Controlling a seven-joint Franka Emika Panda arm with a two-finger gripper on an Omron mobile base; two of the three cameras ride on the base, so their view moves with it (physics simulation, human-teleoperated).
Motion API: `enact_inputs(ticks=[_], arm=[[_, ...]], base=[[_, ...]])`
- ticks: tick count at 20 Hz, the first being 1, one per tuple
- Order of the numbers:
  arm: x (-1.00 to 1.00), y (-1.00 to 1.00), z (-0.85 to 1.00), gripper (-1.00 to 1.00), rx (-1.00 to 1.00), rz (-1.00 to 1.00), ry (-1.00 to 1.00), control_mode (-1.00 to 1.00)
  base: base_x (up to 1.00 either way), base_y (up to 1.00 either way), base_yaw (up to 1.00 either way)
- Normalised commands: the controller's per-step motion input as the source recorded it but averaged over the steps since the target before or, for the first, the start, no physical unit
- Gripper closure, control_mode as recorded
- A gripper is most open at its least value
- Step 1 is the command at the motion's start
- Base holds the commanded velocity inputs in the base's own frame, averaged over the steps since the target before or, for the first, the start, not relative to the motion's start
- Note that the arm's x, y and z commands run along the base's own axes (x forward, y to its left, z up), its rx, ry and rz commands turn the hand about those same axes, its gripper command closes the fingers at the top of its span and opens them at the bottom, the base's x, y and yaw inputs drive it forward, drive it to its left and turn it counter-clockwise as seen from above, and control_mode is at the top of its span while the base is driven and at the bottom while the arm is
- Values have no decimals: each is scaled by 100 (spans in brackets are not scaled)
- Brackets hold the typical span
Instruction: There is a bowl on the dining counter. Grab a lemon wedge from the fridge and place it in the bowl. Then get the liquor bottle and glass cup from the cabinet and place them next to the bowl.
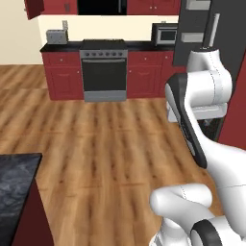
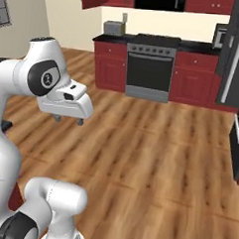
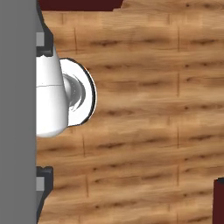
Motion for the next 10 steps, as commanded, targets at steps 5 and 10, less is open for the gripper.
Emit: enact_inputs(ticks=[5,10], arm=[[0,0,0,-100,0,0,0,100],[0,0,0,-100,0,0,0,100]], base=[[100,0,0],[100,0,0]])
